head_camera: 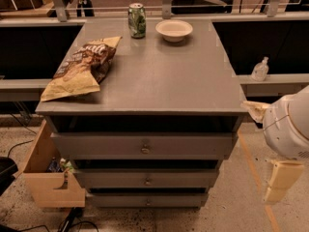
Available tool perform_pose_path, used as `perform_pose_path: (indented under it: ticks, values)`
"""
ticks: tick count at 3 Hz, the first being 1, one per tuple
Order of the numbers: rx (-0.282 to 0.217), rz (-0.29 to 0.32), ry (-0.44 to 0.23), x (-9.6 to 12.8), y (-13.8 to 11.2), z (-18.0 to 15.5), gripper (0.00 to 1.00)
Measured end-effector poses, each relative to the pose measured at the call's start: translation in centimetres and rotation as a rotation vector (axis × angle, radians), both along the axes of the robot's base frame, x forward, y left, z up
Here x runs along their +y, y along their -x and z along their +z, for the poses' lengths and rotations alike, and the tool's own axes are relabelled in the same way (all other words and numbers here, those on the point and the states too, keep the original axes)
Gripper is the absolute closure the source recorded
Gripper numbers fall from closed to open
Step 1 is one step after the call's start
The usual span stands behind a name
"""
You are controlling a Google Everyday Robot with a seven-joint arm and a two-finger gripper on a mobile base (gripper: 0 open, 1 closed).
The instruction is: Open top drawer
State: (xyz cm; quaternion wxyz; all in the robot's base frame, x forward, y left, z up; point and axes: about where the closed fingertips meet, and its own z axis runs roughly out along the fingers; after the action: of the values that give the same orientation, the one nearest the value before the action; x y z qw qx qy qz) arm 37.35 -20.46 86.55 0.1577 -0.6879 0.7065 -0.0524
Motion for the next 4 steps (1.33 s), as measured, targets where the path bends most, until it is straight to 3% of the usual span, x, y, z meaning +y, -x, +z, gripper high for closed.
perform_pose_path:
  ticks: [1, 2, 4]
  values:
    - [0.004, -0.001, -0.026, 1.0, 0.8, -2.0, 0.0]
    - [0.015, -0.011, -0.051, 2.7, 2.3, -7.8, 0.0]
    - [-0.001, 0.029, -0.1, 4.8, 0.1, -15.5, 0.0]
